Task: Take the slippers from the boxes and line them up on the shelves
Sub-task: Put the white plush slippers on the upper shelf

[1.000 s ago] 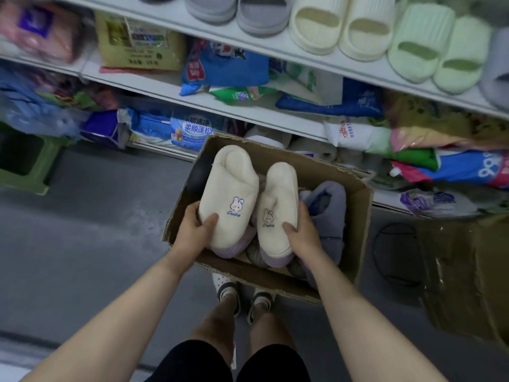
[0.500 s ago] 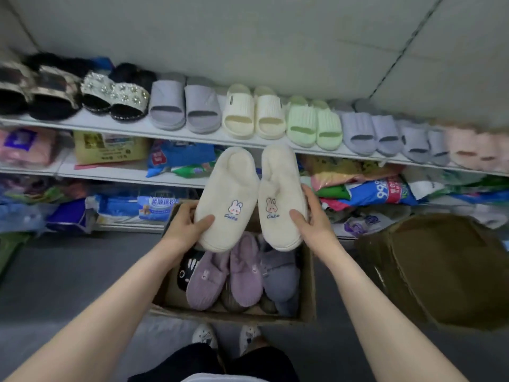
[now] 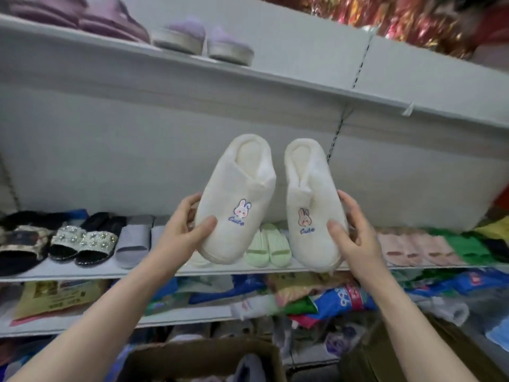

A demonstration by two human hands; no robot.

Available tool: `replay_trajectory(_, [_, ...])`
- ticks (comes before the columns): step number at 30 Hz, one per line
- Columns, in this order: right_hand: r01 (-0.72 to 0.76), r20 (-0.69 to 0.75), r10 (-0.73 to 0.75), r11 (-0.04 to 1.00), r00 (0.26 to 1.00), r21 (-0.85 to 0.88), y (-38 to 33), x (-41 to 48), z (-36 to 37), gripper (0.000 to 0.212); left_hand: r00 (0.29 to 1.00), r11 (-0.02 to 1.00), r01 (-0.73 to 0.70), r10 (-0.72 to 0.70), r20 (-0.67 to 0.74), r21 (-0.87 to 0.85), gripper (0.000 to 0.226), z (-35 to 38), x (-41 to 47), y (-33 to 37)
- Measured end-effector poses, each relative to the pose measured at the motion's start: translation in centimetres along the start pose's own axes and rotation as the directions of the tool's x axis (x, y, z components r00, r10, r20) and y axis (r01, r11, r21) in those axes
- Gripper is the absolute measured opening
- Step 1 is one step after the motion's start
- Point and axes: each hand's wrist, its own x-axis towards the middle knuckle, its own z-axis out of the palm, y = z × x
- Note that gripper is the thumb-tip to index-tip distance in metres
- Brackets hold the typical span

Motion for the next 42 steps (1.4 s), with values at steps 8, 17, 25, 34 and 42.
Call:
replay_trajectory(8, [0.157, -0.211, -0.124, 0.976, 0.97, 0.151, -6.9, 10.4, -7.2, 0.043, 0.97, 0.969, -0.245, 0.245, -0.007, -0.035, 0.057, 5.8, 7.1, 12.3])
replay_trajectory(17, [-0.124, -0.012, 0.137, 0.926, 0.991, 0.357, -11.0, 23.8, -11.0, 0.017, 0.999, 0.967, -0.033, 0.028, -0.02, -0.254, 0.03, 12.3, 17.7, 21.0])
replay_trajectory(25, [-0.132, 0.182, 0.072, 0.931, 0.981, 0.341, -11.3, 27.4, -10.8, 0.052, 0.98, 0.98, -0.185, 0.19, -0.064, 0.075, 0.021, 14.7, 22.2, 19.4])
replay_trajectory(34, [0.256, 0.003, -0.282, 0.866, 0.959, -0.429, -6.7, 30.5, -9.0, 0.063, 0.752, 0.381, -0.372, 0.658, 0.035, 0.846, 0.054, 15.6, 27.0, 15.7])
replay_trajectory(42, [0.377, 0.093, -0.413, 0.687, 0.906, -0.621, -5.0, 34.8, -6.3, 0.055, 0.766, 0.197, -0.331, 0.628, 0.14, 0.923, 0.045, 16.0, 30.3, 14.7])
